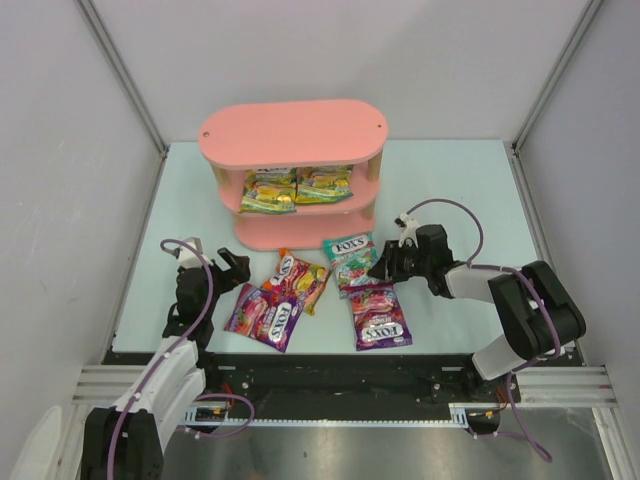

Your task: Place and organize the candy bags onto the shelf

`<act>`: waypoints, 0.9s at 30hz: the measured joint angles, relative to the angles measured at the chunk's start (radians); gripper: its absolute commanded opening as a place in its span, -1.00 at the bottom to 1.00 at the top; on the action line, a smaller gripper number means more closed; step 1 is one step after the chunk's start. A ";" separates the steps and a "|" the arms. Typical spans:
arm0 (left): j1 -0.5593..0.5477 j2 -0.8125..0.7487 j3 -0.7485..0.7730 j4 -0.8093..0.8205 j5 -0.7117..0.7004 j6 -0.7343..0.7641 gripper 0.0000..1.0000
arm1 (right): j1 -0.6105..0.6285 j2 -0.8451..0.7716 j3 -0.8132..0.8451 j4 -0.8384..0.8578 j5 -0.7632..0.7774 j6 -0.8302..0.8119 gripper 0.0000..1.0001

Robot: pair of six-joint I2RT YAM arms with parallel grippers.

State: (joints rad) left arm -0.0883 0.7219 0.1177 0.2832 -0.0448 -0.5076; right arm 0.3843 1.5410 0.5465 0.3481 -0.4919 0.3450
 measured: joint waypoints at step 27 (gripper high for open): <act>0.000 0.005 0.000 0.000 0.000 0.000 0.99 | 0.082 -0.365 -0.013 -0.106 0.133 -0.084 -1.00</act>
State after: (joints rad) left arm -0.0883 0.7269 0.1177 0.2836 -0.0444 -0.5076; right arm 0.4667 1.1759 0.5331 0.2417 -0.3592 0.2611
